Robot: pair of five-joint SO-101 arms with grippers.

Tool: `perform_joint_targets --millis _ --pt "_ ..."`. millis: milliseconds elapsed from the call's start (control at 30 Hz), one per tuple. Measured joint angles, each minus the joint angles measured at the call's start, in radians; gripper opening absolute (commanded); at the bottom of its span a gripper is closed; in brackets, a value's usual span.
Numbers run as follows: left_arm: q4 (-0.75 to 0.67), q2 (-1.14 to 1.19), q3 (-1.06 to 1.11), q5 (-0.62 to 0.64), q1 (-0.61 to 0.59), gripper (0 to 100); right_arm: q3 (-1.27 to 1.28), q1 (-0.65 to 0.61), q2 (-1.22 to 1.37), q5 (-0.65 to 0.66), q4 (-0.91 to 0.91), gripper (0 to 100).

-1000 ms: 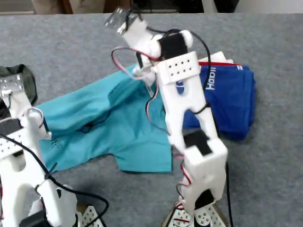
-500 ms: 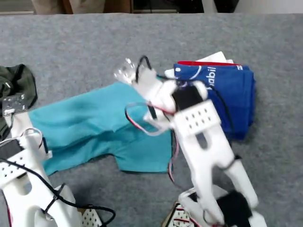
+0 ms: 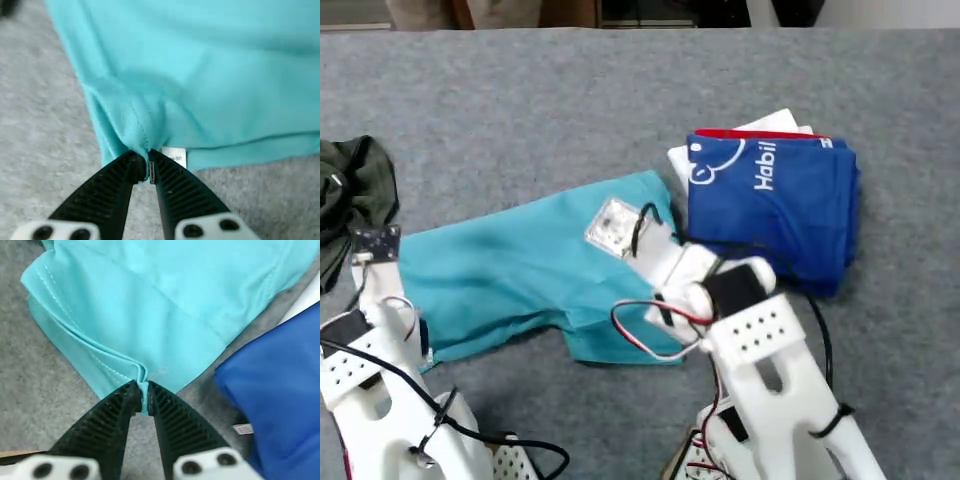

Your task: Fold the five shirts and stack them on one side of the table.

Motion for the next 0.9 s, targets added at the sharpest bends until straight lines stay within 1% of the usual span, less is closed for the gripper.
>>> perform_joint_targets --millis 167,367,533,800,900 --pt "0.0 0.0 0.014 -0.023 0.0 2 0.068 0.0 -0.055 0.0 -0.011 0.2" --pt "0.0 0.0 0.014 -0.083 0.0 2 0.074 0.0 -0.104 0.086 0.025 0.2" --pt "0.0 0.0 0.014 -0.14 -0.052 2 0.081 0.0 -0.133 0.121 0.052 0.2" --pt "0.0 0.0 0.014 -0.147 -0.066 2 0.126 0.0 -0.133 0.126 0.052 0.2" --pt "0.0 0.0 0.014 -0.147 -0.066 2 0.133 -0.031 -0.133 0.126 0.052 0.2"
